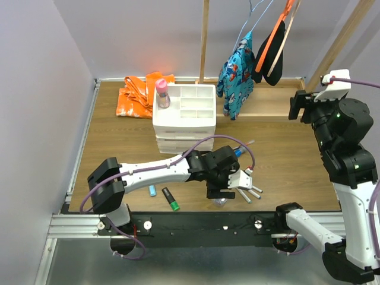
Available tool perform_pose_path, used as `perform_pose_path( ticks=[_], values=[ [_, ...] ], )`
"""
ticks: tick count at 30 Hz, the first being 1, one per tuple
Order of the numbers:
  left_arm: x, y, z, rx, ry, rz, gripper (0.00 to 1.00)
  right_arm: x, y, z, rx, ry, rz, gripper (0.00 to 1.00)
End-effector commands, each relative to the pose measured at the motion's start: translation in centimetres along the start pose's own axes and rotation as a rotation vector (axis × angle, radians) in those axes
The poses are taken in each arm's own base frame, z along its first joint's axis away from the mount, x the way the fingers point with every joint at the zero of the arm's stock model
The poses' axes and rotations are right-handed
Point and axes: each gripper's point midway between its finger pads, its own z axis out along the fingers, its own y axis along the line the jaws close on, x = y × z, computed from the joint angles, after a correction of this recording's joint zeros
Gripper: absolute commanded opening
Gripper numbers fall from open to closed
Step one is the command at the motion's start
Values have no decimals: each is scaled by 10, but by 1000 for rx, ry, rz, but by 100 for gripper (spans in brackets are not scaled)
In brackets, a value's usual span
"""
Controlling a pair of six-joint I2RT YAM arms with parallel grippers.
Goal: Sort the stationery into containers
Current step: Pick up the stationery from the center of the board.
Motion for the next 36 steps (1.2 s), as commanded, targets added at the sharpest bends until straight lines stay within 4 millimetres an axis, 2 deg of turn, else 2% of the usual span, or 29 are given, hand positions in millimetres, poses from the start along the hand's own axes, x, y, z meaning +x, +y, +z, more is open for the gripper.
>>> perform_pose_path(
  ticks=[1, 8, 18, 36],
  values=[
    [-17, 4, 10, 19, -48, 25, 85, -1, -3, -13, -7, -41, -26, 84],
    [2, -6, 30, 59, 6, -6, 85, 4, -5, -18, -2, -45, -32, 84],
    [17, -16, 46, 108, 52, -32, 85, 8, 0, -15, -17, -36, -15, 85],
    [26, -23, 65, 141, 76, -83, 82, 19, -1, -12, -6, -15, -21, 86]
  ],
)
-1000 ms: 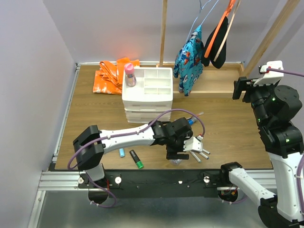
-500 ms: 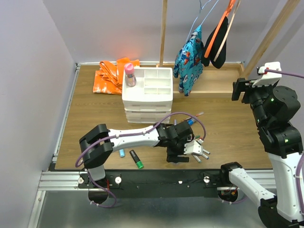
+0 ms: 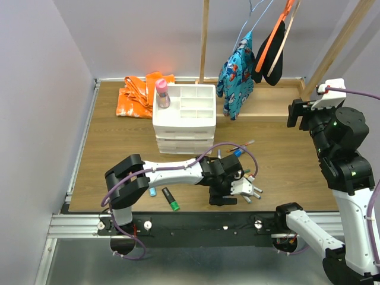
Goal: Sort the stationery into containers
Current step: Pick up the stationery from the center of the board, then place the stationery in the storage box.
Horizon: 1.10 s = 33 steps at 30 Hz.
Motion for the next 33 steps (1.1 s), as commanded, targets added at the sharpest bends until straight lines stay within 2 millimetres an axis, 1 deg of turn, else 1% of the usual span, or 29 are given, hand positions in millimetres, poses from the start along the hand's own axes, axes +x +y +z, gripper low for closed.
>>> perform_pose_path(
  ticks=[1, 5, 11, 14, 16, 17, 18, 19, 20, 21, 22, 23, 24, 25, 26, 27, 28, 29, 30, 31, 32, 33],
  values=[
    [-1, -8, 9, 38, -10, -14, 81, -4, -1, 0, 6, -21, 13, 86],
    [0, -9, 5, 35, -6, -15, 77, -2, -1, 0, 5, -15, 10, 86],
    [-5, -12, -13, 25, -19, 1, 71, -1, 0, 2, 4, -17, 15, 86],
    [-6, -12, -18, 17, -27, 9, 70, 2, 1, 4, 1, -11, 17, 86],
    [-14, -10, -26, 7, -42, 26, 69, 1, 2, 5, -3, -11, 16, 86],
    [-18, -11, -36, 2, -47, 28, 69, 1, 2, 5, -2, -10, 16, 86],
    [-32, -7, -48, -17, -79, 41, 69, 0, 2, 6, -4, -8, 19, 86],
    [-38, -3, -58, -29, -95, 44, 69, -1, 2, 5, -3, -4, 36, 86],
    [-44, -2, -73, -42, -113, 46, 69, 0, 4, 7, -7, 7, 50, 86],
    [-63, 3, -92, -68, -162, 52, 69, 0, 6, 7, -13, 14, 69, 86],
    [-69, 15, -108, -93, -188, 31, 69, 3, 12, 7, -40, 30, 108, 86],
    [-72, 18, -123, -105, -198, 14, 69, 0, 16, 7, -61, 30, 130, 86],
    [-91, 29, -149, -148, -259, 14, 69, 1, 21, 11, -84, 47, 137, 86],
    [-97, 39, -166, -175, -292, -7, 69, 1, 29, 14, -109, 66, 199, 87],
    [-95, 60, -189, -218, -333, -85, 69, -2, 40, 16, -167, 76, 224, 88],
    [-96, 73, -206, -244, -370, -124, 69, -9, 48, 24, -202, 87, 253, 89],
    [-106, 83, -231, -275, -432, -136, 69, -13, 59, 26, -250, 101, 307, 92],
    [-110, 89, -250, -294, -481, -145, 69, -19, 77, 24, -348, 109, 338, 93],
    [-102, 107, -270, -339, -515, -183, 69, -28, 85, 25, -397, 105, 369, 94],
    [-103, 112, -285, -361, -549, -182, 69, -29, 93, 36, -428, 131, 432, 96],
    [-106, 114, -304, -383, -600, -171, 69, -34, 107, 35, -517, 145, 468, 97],
    [-99, 125, -319, -418, -625, -193, 69, -36, 111, 38, -553, 157, 501, 97]
  ],
)
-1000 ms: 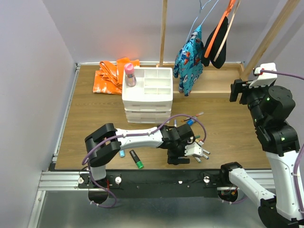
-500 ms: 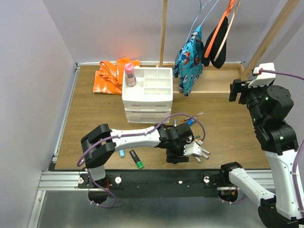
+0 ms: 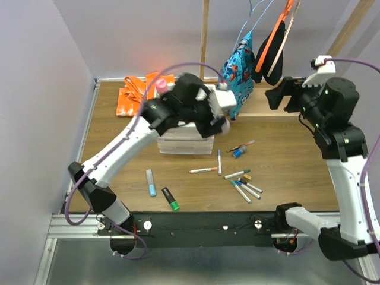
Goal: Sort the stationery into containers
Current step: Place the stationery in the storage box.
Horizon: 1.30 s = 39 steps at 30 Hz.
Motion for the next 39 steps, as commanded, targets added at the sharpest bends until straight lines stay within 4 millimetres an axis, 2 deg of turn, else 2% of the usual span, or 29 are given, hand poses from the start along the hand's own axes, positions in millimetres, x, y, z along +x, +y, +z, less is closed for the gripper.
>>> perform_pose_path(
  ticks=[1, 2, 3, 4, 6, 8, 10, 11, 13, 14, 15, 18, 22, 27, 31, 34, 36, 37, 39],
  values=[
    [-34, 38, -66, -75, -175, -87, 69, -5, 54, 25, -321, 107, 296, 99],
    [-42, 42, -78, -91, -214, -83, 69, -5, 63, 25, -401, 135, 333, 100],
    [-47, 43, -87, -87, -244, -87, 69, -6, 66, 29, -443, 150, 366, 100],
    [-48, 55, -99, -119, -268, -119, 68, -12, 65, 35, -468, 150, 421, 100],
    [-60, 60, -119, -129, -338, -118, 69, -11, 71, 45, -544, 194, 468, 100],
    [-66, 76, -139, -160, -398, -167, 69, -19, 83, 50, -648, 208, 493, 100],
    [-70, 77, -148, -119, -447, -213, 68, -32, 90, 52, -708, 203, 550, 100],
    [-74, 89, -161, -130, -495, -261, 68, -34, 97, 48, -771, 221, 560, 100],
    [-75, 92, -170, -86, -530, -298, 68, -40, 102, 57, -819, 225, 608, 100],
    [-77, 101, -180, -100, -564, -300, 68, -41, 106, 58, -844, 238, 624, 100],
    [-76, 101, -183, -83, -572, -329, 69, -39, 107, 63, -855, 249, 636, 100],
    [-67, 101, -183, -79, -550, -319, 68, -40, 126, 60, -914, 254, 608, 100],
    [-54, 98, -182, -96, -503, -316, 68, -21, 161, 50, -1009, 327, 563, 100],
    [-49, 95, -191, -104, -505, -318, 68, -5, 187, 44, -1057, 388, 590, 100],
    [-49, 96, -198, -110, -517, -325, 68, -4, 210, 40, -1130, 432, 595, 100],
    [-51, 94, -203, -104, -531, -324, 68, -11, 225, 45, -1188, 428, 583, 100],
    [-54, 91, -206, -101, -541, -318, 68, -16, 237, 42, -1233, 436, 577, 100],
    [-54, 91, -207, -101, -545, -321, 68, -13, 241, 49, -1246, 444, 576, 100],
    [-55, 93, -211, -104, -559, -321, 68, -11, 255, 44, -1285, 468, 575, 100]
  ],
)
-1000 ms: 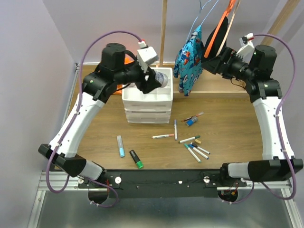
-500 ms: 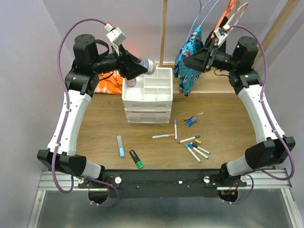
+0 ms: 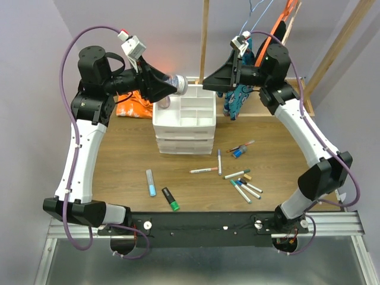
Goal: Sort the stationery into containers
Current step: Place the stationery in the storage box.
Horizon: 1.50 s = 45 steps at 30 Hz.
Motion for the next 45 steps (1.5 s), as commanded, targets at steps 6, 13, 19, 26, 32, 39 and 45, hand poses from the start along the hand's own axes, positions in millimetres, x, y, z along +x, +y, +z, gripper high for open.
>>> perform_pose_path(
  ticks=[6, 13, 19, 26, 32, 39, 45],
  values=[
    [-23, -8, -18, 50, -117, -96, 68, 16, 26, 51, -152, 114, -17, 100],
    [-23, 7, -17, 77, -182, -228, 68, 15, 39, 73, -189, 129, -40, 100],
    [-33, 6, -17, 90, -205, -233, 68, 19, 25, 81, -163, 130, -16, 100],
    [-28, 5, -18, 86, -203, -260, 68, 13, 16, 87, -150, 111, -2, 100],
    [-23, 3, -19, 84, -198, -277, 68, 2, 21, 92, -155, 83, -27, 100],
    [-13, 5, -19, 81, -187, -301, 67, 2, 32, 94, -176, 80, -53, 100],
    [-14, 7, -20, 77, -189, -296, 67, 8, 35, 95, -183, 97, -49, 100]
  ],
)
